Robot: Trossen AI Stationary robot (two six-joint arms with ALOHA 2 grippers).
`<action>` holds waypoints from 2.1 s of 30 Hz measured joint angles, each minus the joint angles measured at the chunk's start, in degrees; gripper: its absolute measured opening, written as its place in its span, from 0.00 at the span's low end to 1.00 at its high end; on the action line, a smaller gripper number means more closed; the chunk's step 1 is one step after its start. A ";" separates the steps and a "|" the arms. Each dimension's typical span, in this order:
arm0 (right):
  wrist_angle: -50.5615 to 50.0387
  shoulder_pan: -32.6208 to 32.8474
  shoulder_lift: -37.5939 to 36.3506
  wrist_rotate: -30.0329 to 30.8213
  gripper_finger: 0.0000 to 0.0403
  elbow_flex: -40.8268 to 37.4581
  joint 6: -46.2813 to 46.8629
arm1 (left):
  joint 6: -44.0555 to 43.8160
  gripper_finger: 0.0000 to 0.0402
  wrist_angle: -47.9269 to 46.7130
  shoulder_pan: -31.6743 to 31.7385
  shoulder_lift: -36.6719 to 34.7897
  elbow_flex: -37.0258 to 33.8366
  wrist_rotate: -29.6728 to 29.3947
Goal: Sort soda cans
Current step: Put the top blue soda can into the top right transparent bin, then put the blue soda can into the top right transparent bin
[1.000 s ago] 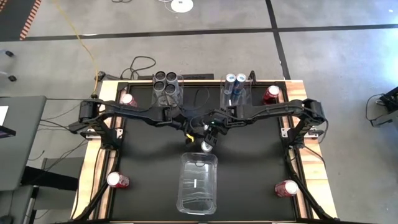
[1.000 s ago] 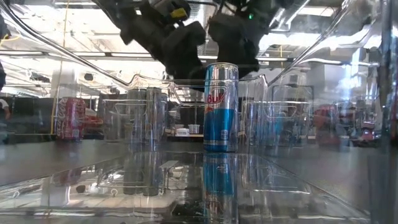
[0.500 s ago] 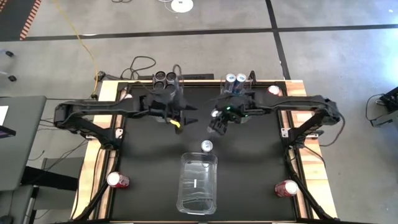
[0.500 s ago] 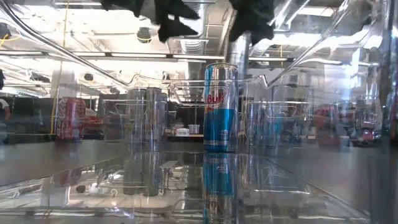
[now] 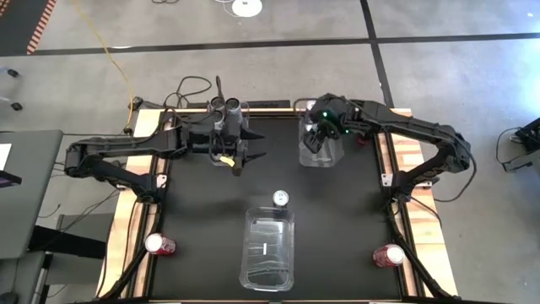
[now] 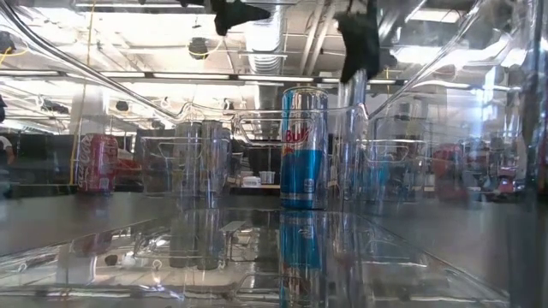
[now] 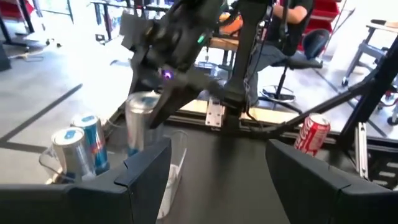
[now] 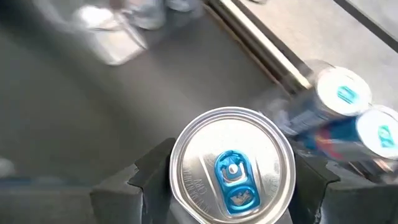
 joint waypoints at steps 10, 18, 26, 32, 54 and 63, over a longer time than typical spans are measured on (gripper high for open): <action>15.20 -6.76 0.04 -0.37 0.61 -14.72 -0.65 | -4.62 0.64 -2.24 0.92 -0.02 0.00 -0.99; 22.60 -10.70 1.79 -0.16 0.61 -19.84 -3.45 | -4.65 0.64 -2.83 4.34 -0.02 0.00 0.79; 26.75 -12.54 6.27 -1.47 0.61 -19.61 -8.09 | -4.76 0.64 -2.96 6.05 0.00 0.00 1.55; 26.59 -12.91 9.01 -1.45 0.61 -17.39 -8.64 | -5.03 0.64 -3.31 6.05 0.02 0.00 1.54; 26.19 -12.66 7.47 0.50 0.88 -15.77 -8.66 | -5.69 0.64 -9.78 5.67 0.02 0.00 1.13; 23.64 -12.21 -1.20 1.43 0.92 -15.77 -3.44 | -4.20 0.64 -14.81 3.50 0.61 0.04 3.09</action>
